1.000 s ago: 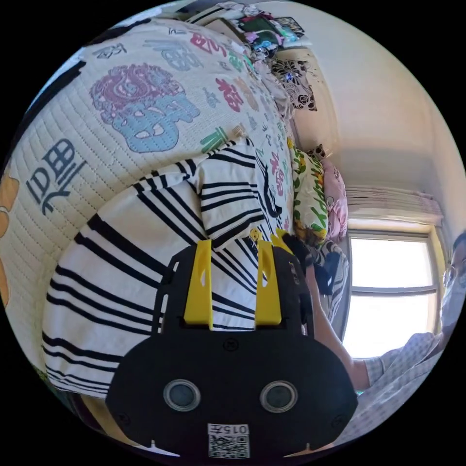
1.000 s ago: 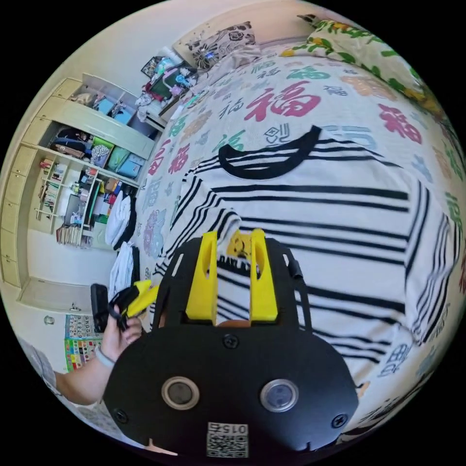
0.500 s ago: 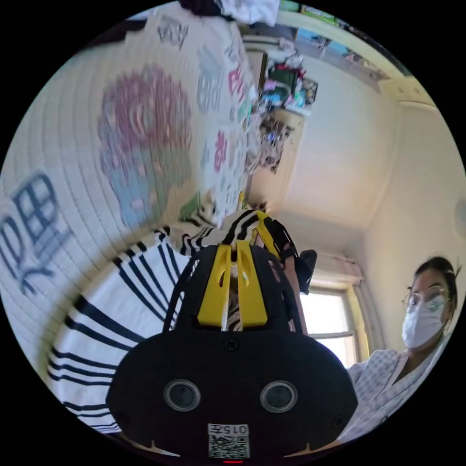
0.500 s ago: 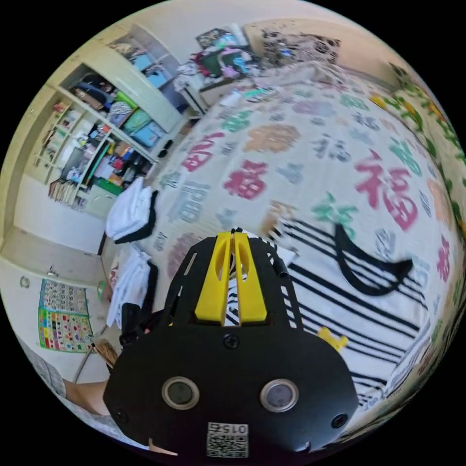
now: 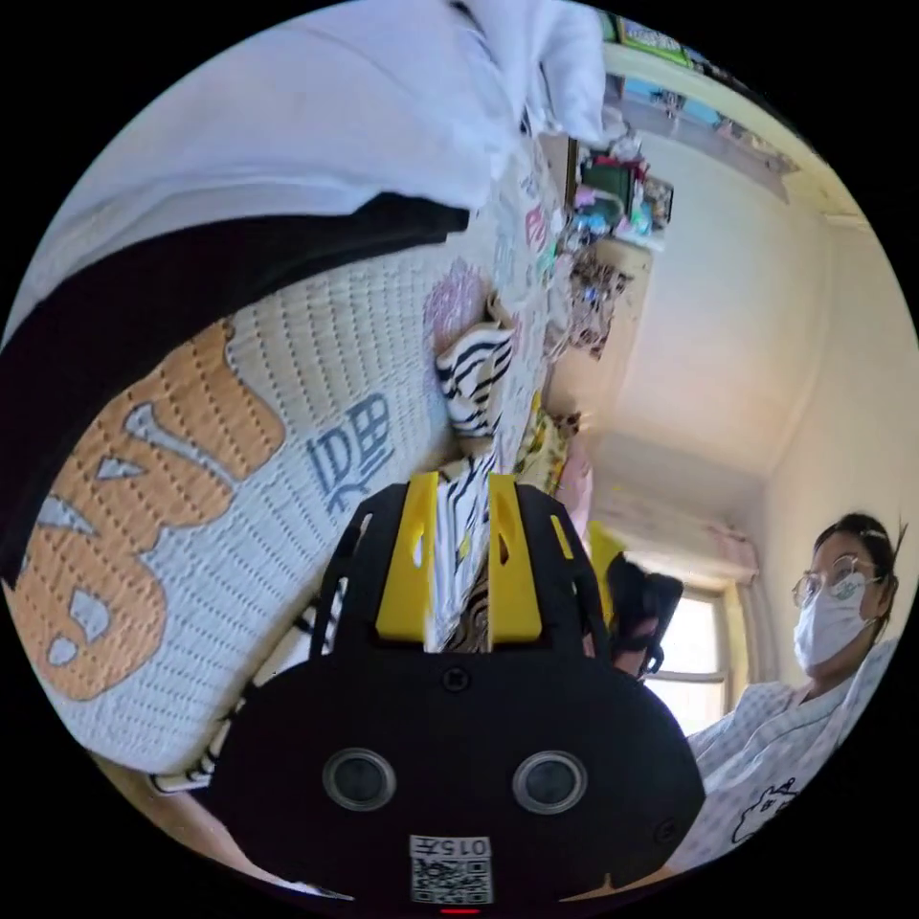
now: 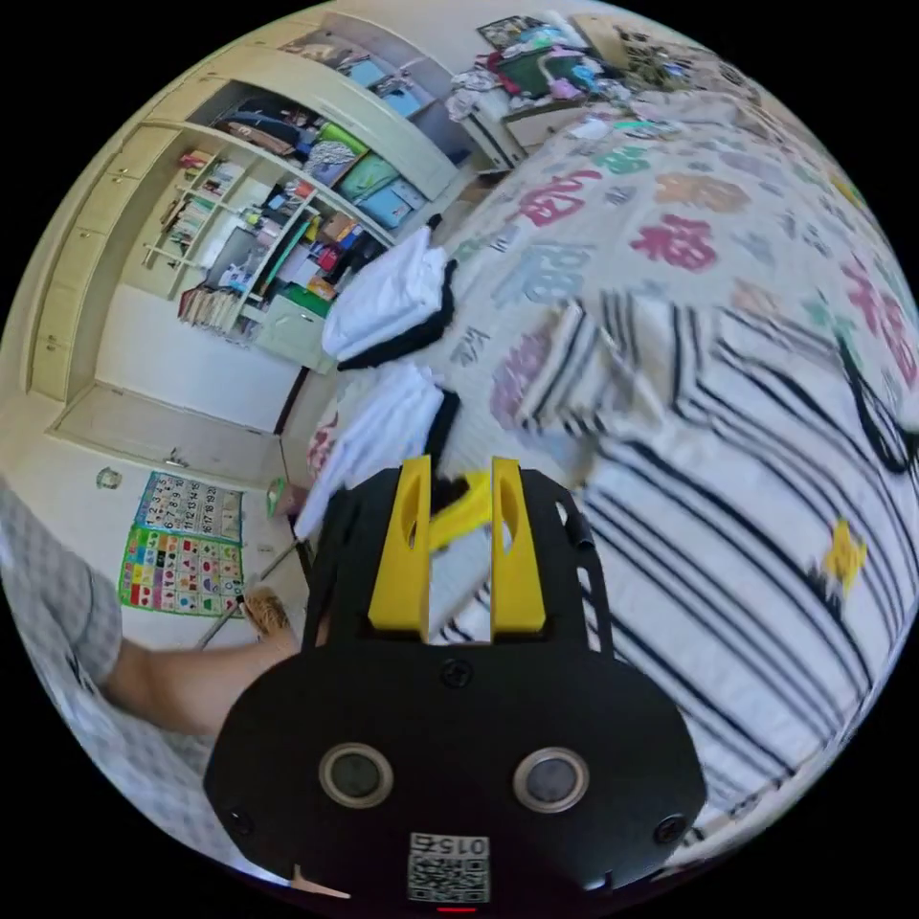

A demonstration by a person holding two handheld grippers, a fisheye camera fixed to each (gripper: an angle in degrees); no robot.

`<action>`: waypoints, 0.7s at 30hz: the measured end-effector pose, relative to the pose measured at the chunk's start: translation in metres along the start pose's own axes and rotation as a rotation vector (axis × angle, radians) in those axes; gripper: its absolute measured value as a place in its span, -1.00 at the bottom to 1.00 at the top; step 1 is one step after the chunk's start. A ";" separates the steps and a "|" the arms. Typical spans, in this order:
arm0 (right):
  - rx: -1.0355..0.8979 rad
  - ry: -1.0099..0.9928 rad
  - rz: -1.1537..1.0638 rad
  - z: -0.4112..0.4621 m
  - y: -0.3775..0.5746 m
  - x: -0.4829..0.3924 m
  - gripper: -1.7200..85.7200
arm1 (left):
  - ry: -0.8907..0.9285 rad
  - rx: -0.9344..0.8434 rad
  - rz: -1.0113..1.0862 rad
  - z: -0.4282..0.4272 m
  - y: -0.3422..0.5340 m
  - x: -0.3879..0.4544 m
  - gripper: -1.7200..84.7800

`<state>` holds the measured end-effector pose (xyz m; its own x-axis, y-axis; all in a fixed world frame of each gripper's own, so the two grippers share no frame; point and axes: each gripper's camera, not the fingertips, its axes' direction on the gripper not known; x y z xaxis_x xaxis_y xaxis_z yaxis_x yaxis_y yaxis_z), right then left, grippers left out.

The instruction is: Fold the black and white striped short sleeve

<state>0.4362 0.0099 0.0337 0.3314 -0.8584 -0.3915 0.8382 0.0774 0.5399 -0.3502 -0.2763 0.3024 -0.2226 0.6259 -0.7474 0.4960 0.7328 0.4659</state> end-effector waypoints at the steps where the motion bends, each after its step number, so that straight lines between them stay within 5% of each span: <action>1: -0.039 0.043 0.068 -0.010 0.035 0.021 -0.74 | -0.083 -0.075 0.049 0.007 0.009 0.007 -0.76; 10: -0.263 0.344 0.716 -0.122 0.280 0.193 -0.71 | -0.799 -0.451 0.358 0.037 0.111 0.028 -0.75; 21: -0.207 0.381 0.824 -0.141 0.364 0.230 -0.69 | -1.158 -0.306 0.455 0.129 0.194 0.017 -0.74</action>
<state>0.8785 -0.0879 0.0348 0.9453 -0.2709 -0.1815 0.3235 0.7090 0.6266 -0.1497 -0.1580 0.3186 0.8488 0.3517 -0.3948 0.0877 0.6426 0.7611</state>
